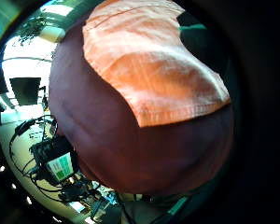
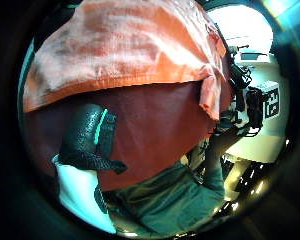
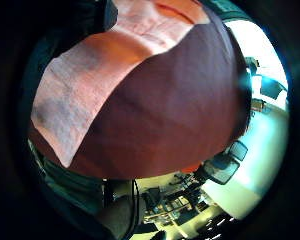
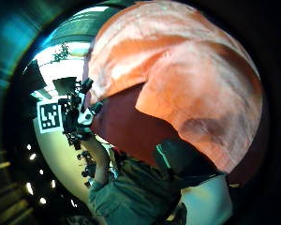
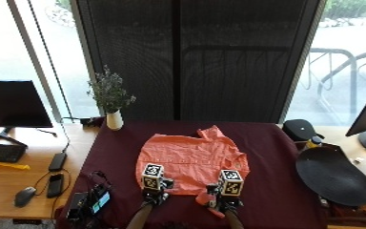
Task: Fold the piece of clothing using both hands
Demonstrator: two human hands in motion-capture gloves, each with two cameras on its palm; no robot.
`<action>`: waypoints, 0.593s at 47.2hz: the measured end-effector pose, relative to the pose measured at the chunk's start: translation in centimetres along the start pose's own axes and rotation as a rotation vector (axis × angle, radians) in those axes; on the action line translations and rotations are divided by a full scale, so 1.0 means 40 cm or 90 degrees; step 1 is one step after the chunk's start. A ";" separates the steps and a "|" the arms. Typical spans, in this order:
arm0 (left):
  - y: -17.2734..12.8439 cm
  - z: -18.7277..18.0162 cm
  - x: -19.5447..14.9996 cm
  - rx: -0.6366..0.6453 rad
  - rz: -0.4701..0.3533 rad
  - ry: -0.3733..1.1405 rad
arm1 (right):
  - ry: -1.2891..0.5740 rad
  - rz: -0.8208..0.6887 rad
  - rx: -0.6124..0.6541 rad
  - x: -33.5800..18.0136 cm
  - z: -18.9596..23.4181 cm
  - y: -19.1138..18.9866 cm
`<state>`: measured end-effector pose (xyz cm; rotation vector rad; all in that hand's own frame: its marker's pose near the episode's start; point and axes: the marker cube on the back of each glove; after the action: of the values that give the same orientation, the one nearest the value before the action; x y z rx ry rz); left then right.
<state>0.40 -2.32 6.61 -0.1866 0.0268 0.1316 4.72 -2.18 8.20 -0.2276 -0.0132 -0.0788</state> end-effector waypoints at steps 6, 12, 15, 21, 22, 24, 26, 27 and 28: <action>-0.008 -0.008 -0.007 0.052 0.012 -0.044 | 0.044 -0.011 -0.057 -0.011 0.062 -0.035; -0.035 0.046 -0.025 0.080 -0.007 -0.058 | 0.002 -0.021 0.001 -0.037 0.022 0.010; -0.089 0.085 -0.031 0.145 0.012 -0.064 | 0.010 0.010 0.053 -0.007 0.057 -0.050; -0.093 0.076 -0.030 0.215 0.013 -0.131 | 0.056 0.036 0.137 0.011 0.046 -0.060; -0.095 0.074 -0.030 0.225 0.013 -0.141 | 0.066 0.036 0.149 0.015 0.046 -0.062; -0.106 0.075 -0.027 0.244 0.019 -0.152 | 0.087 0.031 0.162 0.020 0.042 -0.060; -0.106 0.072 -0.021 0.249 0.031 -0.149 | 0.105 0.024 0.164 0.023 0.032 -0.047; -0.098 0.066 -0.017 0.246 0.038 -0.145 | 0.113 0.021 0.162 0.025 0.027 -0.039; -0.086 0.058 -0.012 0.241 0.045 -0.140 | 0.119 0.018 0.159 0.026 0.021 -0.031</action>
<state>0.40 -5.31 9.52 0.2076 -0.1609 0.2137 5.63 -3.26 9.30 0.0301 0.1659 -0.0695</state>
